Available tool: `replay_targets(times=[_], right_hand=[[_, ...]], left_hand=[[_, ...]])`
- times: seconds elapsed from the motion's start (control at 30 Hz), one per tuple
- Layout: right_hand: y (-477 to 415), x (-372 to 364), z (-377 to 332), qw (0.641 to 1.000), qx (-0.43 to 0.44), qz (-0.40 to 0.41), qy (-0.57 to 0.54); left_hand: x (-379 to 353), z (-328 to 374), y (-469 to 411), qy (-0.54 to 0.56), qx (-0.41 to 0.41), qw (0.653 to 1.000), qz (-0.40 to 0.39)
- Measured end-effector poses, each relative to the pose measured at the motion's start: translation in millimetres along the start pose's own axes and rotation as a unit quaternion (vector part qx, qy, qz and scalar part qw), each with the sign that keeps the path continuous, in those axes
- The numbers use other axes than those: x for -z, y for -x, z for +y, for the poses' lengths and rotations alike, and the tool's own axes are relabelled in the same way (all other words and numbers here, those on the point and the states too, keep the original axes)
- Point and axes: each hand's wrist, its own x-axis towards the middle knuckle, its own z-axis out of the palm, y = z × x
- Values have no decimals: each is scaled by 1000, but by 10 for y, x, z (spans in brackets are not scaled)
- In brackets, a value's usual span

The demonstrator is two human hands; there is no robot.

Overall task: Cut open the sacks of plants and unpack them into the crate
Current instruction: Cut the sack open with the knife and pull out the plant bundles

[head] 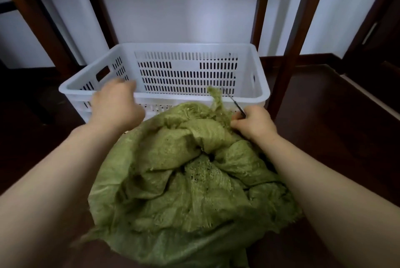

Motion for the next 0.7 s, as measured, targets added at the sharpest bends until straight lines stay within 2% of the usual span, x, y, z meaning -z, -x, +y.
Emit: replay_targets(times=[0.07,0.1,0.17,0.2,0.33,0.43,0.57,0.7], right_hand=[[-68,-21,-121,995,27,20,-93],[-117,-9,-180,990,35,19,-139],[-211,57,-292,979,46,14,-199],[-258,108,-343,974,45,14,-224],[-537,327,-536,966,43,33,-252],[-697,424,-801,966,2,-21,-257],[-829,525,-1101,944,-96,-78,-306],[-853,563,-1138,944,-76,-130,-293]], left_hand=[[-21,191,-70,101,-53,993,-27],[-58,313,-103,134,-68,985,-80],[-187,498,-189,141,-79,968,-192],[-228,544,-259,147,-83,964,-207],[-234,670,-673,255,-53,948,-184],[-72,882,-833,349,-10,913,-211],[119,995,-976,451,91,862,-214],[208,988,-996,468,82,843,-252]])
